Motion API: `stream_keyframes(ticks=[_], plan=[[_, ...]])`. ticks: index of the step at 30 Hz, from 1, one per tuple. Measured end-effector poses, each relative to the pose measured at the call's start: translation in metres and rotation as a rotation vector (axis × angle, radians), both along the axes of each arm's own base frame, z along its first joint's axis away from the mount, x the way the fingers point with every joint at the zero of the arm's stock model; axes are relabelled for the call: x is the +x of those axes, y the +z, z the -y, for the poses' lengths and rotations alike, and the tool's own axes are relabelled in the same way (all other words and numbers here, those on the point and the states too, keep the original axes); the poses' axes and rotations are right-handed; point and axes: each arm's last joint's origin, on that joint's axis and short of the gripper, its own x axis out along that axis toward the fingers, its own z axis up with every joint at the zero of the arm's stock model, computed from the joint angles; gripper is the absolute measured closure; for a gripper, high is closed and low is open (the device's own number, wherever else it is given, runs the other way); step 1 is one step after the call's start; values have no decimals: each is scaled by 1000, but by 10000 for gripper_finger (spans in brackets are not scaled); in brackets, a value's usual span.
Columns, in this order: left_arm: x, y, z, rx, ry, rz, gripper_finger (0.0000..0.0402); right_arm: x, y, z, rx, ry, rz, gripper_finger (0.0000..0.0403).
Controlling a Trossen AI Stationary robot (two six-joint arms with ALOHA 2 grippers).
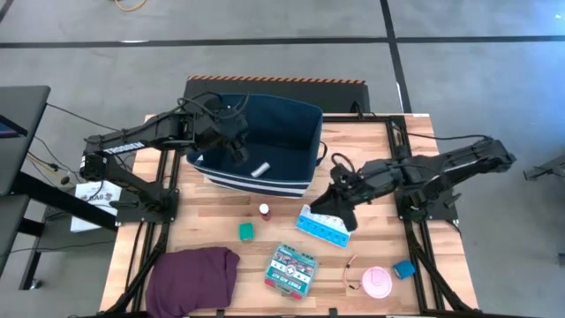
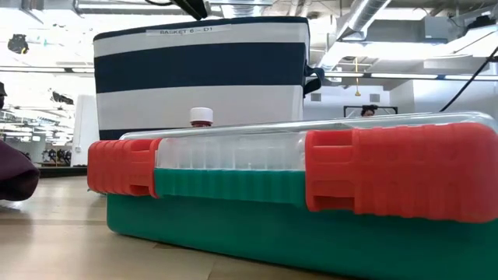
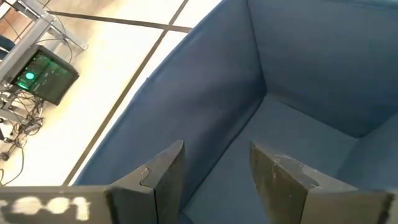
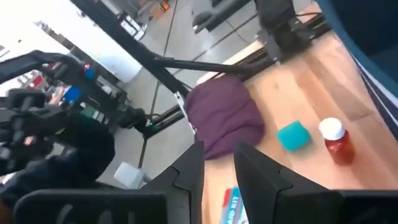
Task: Pick & place medical supplies in basket/bin
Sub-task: Put the blue bandage into the blue bin
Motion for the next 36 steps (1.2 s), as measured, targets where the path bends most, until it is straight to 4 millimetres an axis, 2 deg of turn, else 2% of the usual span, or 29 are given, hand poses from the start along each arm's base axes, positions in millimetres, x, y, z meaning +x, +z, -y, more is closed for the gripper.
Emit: stream_keyframes(ticks=[5,8,10,12,18,23,30,33,36], plan=[[-1,-1,0,-1,0,-8,232,-29,69,-7,-161,2,56,321],[-1,-1,0,-6,6,-11,232,-53,82,-15,-378,43,-6,321],[-1,-1,0,-7,6,-14,232,-63,75,-20,-484,67,-84,321],[-2,-2,0,-8,7,-26,232,-70,67,-26,-509,102,-171,321],[-4,-4,0,-39,40,-26,232,-88,37,-48,-346,163,-567,321],[-4,-4,0,-54,58,-7,232,-95,7,-73,-398,147,-912,321],[-2,-2,0,-59,59,28,232,-71,-38,-118,-672,324,-1038,321],[-2,-2,0,-63,55,29,232,-59,-59,-130,-686,339,-1130,321],[-2,-2,0,-63,55,28,232,-58,-67,-137,-668,382,-1191,321]])
